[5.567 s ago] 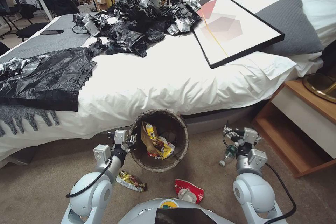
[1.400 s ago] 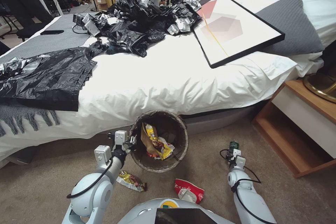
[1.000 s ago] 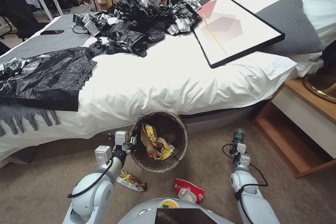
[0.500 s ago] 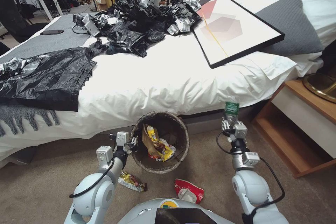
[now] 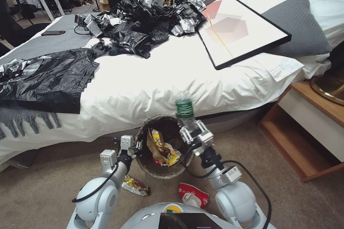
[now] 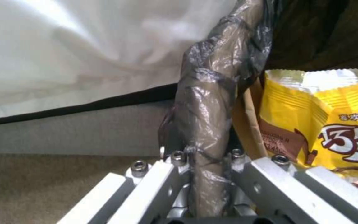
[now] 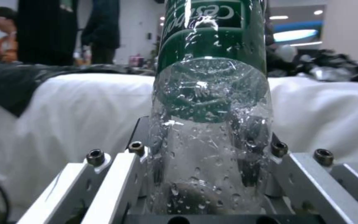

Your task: Pick up the trash bin, then pick up the garbage from the floor and place it into the trash bin.

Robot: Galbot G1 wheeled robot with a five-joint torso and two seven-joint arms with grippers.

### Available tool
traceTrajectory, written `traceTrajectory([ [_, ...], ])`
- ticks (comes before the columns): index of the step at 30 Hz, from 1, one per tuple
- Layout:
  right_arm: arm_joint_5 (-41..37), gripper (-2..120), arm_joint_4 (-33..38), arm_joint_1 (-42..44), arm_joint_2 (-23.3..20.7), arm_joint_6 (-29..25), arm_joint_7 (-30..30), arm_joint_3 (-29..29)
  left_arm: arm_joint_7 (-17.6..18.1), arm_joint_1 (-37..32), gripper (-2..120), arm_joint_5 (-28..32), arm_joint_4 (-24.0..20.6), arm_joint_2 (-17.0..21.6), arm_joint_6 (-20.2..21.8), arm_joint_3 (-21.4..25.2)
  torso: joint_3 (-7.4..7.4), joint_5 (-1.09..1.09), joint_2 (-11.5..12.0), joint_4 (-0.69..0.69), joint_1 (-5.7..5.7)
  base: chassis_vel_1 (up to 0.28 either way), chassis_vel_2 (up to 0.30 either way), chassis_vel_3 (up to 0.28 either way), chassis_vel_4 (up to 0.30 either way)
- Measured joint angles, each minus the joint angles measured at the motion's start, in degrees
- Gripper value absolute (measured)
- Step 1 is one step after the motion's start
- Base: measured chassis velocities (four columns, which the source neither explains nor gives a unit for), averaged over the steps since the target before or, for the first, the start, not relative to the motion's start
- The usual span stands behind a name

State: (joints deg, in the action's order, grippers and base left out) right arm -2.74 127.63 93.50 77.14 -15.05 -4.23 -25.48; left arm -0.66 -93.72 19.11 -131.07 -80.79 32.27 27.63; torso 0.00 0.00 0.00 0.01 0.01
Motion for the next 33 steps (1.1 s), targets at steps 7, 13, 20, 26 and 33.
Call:
traceTrajectory([
  [7, 0.4, 32, 1.1, -1.6, -1.7, 1.2, -2.4, 7.9, 0.0, -0.1, 0, 0.0, -0.2, 0.2, 0.2, -0.1, 0.00, 0.01, 0.0, -0.01, 0.00, 0.000, 0.000, 0.000, 0.000],
  [13, -0.1, 32, -3.1, -5.1, -2.8, 2.1, -6.3, 15.0, 0.2, -0.3, 0, -0.1, -0.6, -0.2, 0.7, -1.3, 0.01, 0.00, 0.0, -0.01, 0.00, 0.000, 0.000, 0.000, 0.000],
  [20, 0.3, 32, -6.1, -5.6, -2.4, 2.0, -6.5, 16.3, 0.3, -0.3, 0, -0.2, -0.7, -0.2, 0.9, -1.4, 0.01, 0.00, 0.0, 0.00, 0.00, 0.000, 0.000, 0.000, 0.000],
  [26, 0.3, 44, -8.9, -5.9, -2.3, 1.7, -6.3, 16.3, 0.3, -0.2, 0, -0.1, -0.7, -0.3, 0.9, -1.5, 0.01, 0.00, 0.0, 0.00, 0.00, 0.000, 0.000, 0.000, 0.000],
  [33, 0.5, 67, -10.1, -5.9, -2.1, 1.7, -6.4, 16.4, 0.3, -0.2, 0, 0.0, -0.8, -0.3, 0.9, -1.3, 0.01, 0.00, 0.0, -0.01, 0.00, 0.000, 0.000, 0.000, 0.000],
])
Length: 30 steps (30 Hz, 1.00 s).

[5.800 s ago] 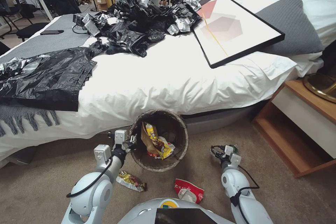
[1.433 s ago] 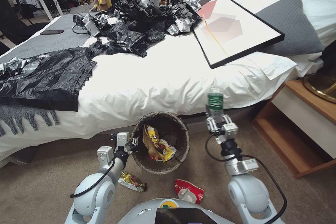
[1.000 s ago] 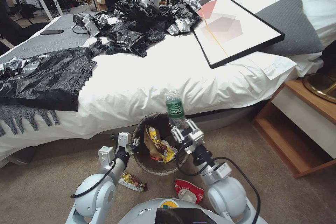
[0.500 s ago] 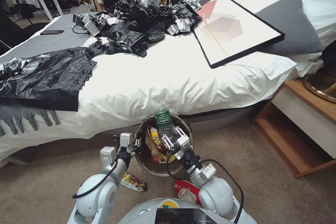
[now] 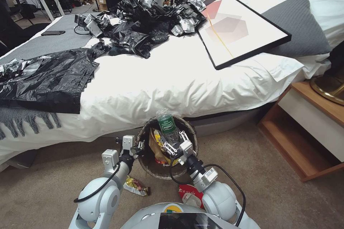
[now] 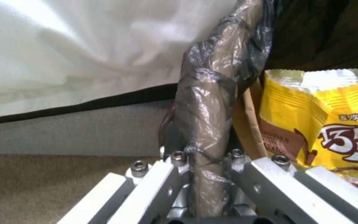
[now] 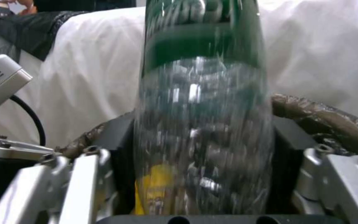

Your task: Pick up the trash bin, then pick up the garbage from the floor and place it into the trash bin.

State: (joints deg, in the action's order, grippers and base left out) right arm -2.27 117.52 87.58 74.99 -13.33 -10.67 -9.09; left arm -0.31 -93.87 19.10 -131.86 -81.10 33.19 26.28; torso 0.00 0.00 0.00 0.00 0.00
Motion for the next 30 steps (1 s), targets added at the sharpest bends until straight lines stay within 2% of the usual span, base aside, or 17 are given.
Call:
traceTrajectory([
  [2, 0.1, 75, -0.2, -0.1, 0.1, 0.0, 0.0, 0.0, 0.0, 0.0, 0, 0.1, 0.0, 0.0, 0.0, 0.0, 0.00, 0.00, 0.0, 0.00, 0.00, 0.000, 0.000, 0.000, 0.000],
  [4, 0.1, 78, -0.3, -0.1, 0.1, 0.0, 0.0, 0.0, 0.0, 0.0, 0, 0.1, 0.0, 0.0, 0.0, 0.0, 0.00, 0.00, 0.0, 0.00, 0.00, 0.000, 0.000, 0.000, 0.000],
  [6, 0.2, 89, -0.3, -0.1, 0.1, -0.1, 0.0, -0.1, 0.0, 0.1, 0, 0.1, 0.0, -0.1, 0.0, 0.1, 0.00, 0.00, 0.0, 0.00, 0.00, 0.000, 0.000, 0.000, 0.000],
  [10, 0.2, 99, -0.3, -0.1, 0.1, -0.2, 0.0, -0.3, 0.0, 0.1, 0, 0.1, 0.0, -0.1, 0.0, 0.1, 0.00, 0.00, 0.0, 0.00, 0.00, 0.000, 0.000, 0.000, 0.000],
  [23, 0.5, 100, -0.5, -0.1, 0.0, -0.6, 0.1, -0.5, -0.1, 0.1, 0, 0.1, 0.0, -0.2, 0.0, 0.3, 0.00, 0.00, 0.0, 0.00, 0.00, 0.000, 0.000, 0.000, 0.000],
  [30, 0.5, 100, 7.5, 1.1, 1.5, -1.2, 6.9, -3.9, -0.1, 0.0, 0, 0.4, -0.2, 0.0, 0.0, 0.8, 0.00, -0.01, 0.0, 0.00, 0.00, 0.000, 0.000, 0.000, 0.000],
])
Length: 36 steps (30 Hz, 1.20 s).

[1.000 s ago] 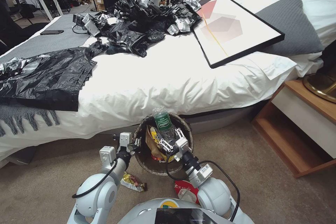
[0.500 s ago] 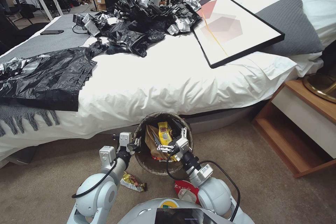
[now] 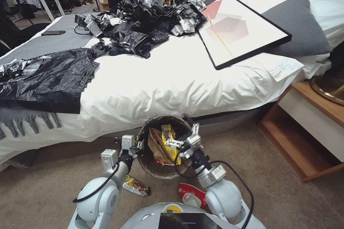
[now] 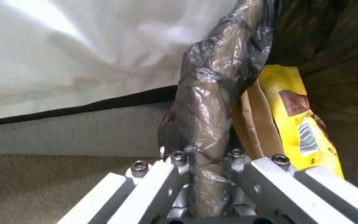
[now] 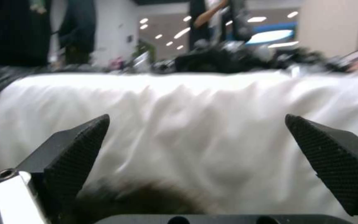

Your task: Pick up the trash bin, then pick up the garbage from the floor and place it into the trash bin.

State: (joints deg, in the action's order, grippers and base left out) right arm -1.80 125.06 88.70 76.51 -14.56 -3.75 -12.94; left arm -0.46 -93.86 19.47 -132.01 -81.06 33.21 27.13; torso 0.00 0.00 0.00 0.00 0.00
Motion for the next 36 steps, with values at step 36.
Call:
traceTrajectory([
  [36, 1.5, 100, -1.9, 9.9, 7.3, -8.8, 9.9, -18.4, 0.3, 0.1, 0, 0.7, 0.2, 0.3, -1.3, 0.9, 0.00, 0.00, 0.0, 0.00, 0.00, 0.000, 0.000, 0.000, 0.000],
])
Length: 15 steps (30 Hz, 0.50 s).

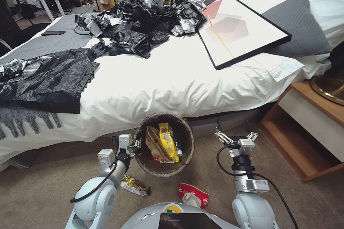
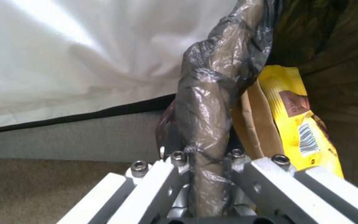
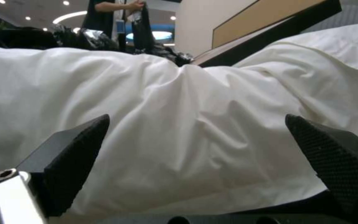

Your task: Pick up the trash bin, then pick up the garbage from the floor and place it into the trash bin.

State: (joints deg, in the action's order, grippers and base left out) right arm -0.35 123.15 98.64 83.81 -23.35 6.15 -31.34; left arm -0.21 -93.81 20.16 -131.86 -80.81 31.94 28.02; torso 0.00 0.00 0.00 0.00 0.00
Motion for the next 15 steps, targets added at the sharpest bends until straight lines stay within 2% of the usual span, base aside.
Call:
traceTrajectory([
  [12, 0.0, 100, -0.3, -0.2, 0.1, 0.1, -0.2, -0.5, -0.1, 0.2, 0, 0.0, 0.3, -0.1, -0.1, -0.1, 0.00, 0.00, 0.0, 0.00, 0.00, 0.000, 0.000, 0.000, 0.000],
  [15, 0.0, 100, -0.3, -0.3, 0.1, 0.1, -0.3, -0.5, -0.1, 0.2, 0, 0.0, 0.3, -0.1, -0.2, -0.1, 0.01, 0.00, 0.0, 0.00, 0.00, 0.094, -0.055, -0.059, 0.064],
])
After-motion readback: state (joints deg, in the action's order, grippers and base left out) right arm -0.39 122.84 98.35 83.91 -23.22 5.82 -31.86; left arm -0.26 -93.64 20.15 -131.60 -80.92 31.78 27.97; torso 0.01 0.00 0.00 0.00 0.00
